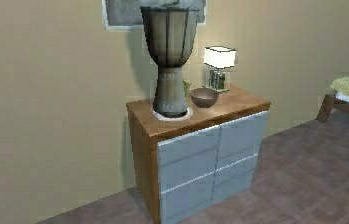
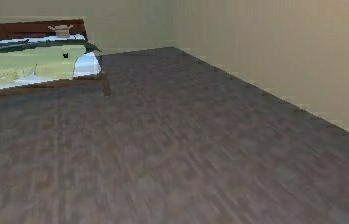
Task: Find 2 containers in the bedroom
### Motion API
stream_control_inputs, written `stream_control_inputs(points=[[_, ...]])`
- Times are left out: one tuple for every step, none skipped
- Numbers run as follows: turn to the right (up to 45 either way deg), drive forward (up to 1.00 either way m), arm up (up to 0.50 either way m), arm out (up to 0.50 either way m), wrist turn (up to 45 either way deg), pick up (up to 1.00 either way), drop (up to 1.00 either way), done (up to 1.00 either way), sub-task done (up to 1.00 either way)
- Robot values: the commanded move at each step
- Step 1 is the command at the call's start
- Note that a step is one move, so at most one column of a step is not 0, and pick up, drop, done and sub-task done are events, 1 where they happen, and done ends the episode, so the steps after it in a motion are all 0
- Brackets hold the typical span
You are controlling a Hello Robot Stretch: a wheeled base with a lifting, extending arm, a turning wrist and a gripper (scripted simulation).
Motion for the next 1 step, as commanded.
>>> stream_control_inputs(points=[[0.0, 0.00, 0.00, 0.00, 0.0, 0.00, 0.00, 0.00, 1.00]])
